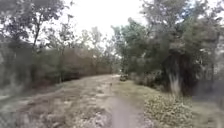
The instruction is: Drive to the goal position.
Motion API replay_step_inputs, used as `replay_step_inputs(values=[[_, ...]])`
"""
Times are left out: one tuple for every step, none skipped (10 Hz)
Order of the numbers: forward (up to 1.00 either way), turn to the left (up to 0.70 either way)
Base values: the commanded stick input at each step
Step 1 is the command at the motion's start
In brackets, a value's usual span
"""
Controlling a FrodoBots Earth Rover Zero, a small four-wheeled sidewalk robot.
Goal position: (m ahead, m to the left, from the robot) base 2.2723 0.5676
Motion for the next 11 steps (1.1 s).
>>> replay_step_inputs(values=[[1.0, 0.0], [1.0, 0.0], [1.0, 0.0], [1.0, 0.0], [1.0, 0.13], [1.0, 0.27], [1.0, 0.27], [1.0, 0.27], [1.0, 0.27], [1.0, 0.27], [1.0, 0.27]])
